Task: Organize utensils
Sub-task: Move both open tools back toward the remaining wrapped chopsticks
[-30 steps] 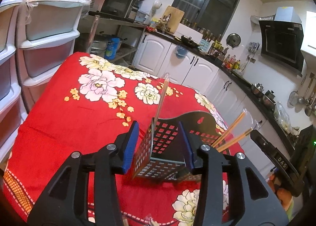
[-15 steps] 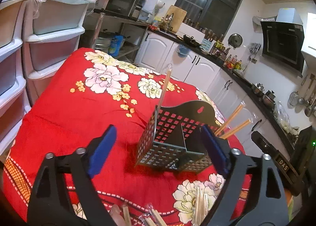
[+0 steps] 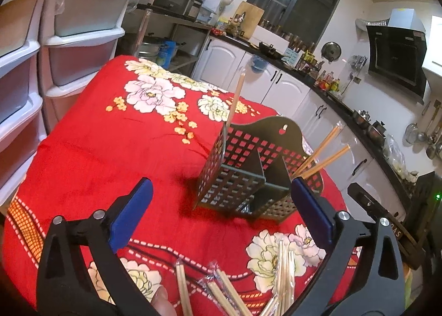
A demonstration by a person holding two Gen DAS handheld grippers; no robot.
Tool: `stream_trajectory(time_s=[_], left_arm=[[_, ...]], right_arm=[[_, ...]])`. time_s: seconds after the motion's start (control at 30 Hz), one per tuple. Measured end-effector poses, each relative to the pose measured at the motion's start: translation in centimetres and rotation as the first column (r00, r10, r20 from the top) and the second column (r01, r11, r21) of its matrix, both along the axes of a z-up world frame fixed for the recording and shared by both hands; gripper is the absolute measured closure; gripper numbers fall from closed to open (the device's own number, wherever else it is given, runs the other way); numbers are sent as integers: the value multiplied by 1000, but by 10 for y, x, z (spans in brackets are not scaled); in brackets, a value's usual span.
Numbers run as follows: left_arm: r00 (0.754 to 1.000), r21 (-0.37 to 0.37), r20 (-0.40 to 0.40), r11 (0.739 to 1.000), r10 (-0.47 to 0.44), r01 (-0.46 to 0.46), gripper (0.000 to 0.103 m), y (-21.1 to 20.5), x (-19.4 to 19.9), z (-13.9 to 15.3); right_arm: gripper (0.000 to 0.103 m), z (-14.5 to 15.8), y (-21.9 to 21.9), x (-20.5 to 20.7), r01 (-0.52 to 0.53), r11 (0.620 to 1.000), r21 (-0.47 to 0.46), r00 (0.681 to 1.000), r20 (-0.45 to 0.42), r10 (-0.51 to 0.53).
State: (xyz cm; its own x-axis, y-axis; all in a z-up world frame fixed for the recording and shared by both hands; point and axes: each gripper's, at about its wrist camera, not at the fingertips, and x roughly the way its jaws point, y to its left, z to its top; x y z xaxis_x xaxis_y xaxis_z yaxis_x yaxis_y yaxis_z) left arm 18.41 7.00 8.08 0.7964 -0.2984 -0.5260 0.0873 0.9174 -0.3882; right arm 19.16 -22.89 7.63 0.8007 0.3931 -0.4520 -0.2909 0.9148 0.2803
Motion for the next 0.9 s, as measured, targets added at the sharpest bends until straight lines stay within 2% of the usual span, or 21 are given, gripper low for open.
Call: stream_trajectory(time_s=[0.9], left_arm=[[994,24,-112,1000,-17,20,12,-6,-26,-45]], right_arm=[[50,-31,12,-13,-87,994,-60,992,-99,81]])
